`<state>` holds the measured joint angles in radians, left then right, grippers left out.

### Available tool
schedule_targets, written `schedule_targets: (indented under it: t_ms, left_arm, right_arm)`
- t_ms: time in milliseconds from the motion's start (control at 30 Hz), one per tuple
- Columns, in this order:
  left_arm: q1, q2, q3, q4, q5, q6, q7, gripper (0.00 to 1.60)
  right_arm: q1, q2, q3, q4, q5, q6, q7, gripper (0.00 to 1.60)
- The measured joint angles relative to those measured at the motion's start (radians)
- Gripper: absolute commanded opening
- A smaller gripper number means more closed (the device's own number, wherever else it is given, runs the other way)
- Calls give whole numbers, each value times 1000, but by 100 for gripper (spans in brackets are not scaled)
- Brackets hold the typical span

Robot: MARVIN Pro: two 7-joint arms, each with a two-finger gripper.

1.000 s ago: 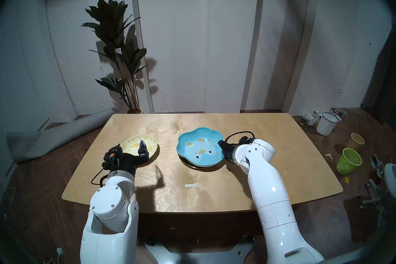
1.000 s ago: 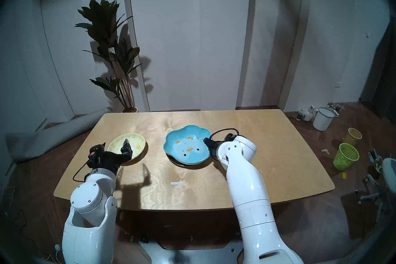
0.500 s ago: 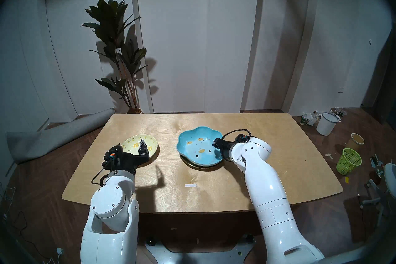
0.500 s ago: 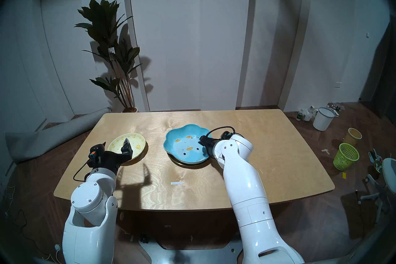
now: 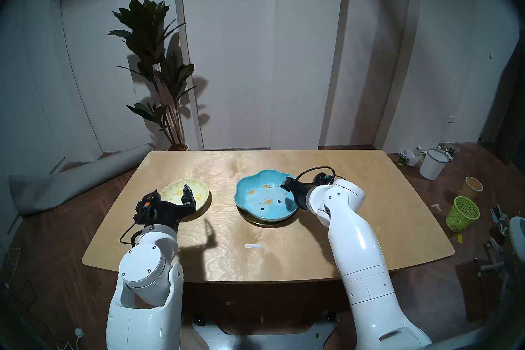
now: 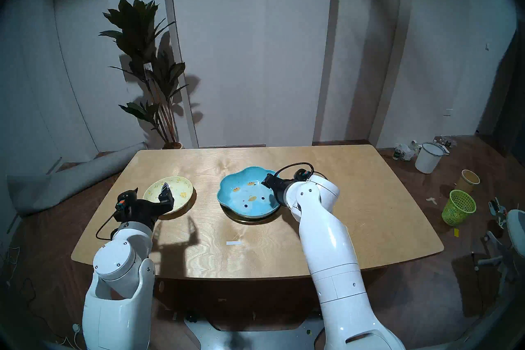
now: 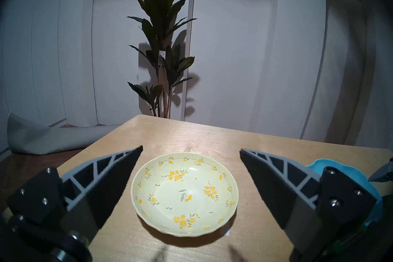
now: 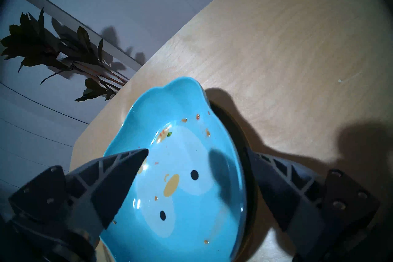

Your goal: Stack the plates into one stack

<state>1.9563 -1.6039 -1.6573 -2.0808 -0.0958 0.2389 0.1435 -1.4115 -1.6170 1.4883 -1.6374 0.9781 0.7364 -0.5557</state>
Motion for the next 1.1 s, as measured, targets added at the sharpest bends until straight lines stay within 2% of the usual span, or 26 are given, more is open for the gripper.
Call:
schedule_targets:
  t_ms: [200,400,533,700,933,1100]
  left_arm:
    - [-6,0,1,1,-15,7,-8,160]
    - [-24,0,5,22,-32,5,-18,160]
    - [-43,3,13,62,-33,-6,-21,160]
    - [-81,6,-7,106,-38,-4,-17,160]
    - [-134,21,-51,125,-38,-2,7,160]
    - [-173,46,-82,138,-27,-3,18,160]
  right_arm:
    - [0,14,5,-77,-9,18,-33,160]
    - [-14,70,-44,-155,-127,-18,-28,160]
    - [-48,117,-36,-204,-185,-52,14,160]
    - [-93,181,24,-238,-237,-94,61,160]
    - [-144,259,122,-264,-264,-152,133,160]
    - [-197,327,200,-280,-280,-199,221,160]
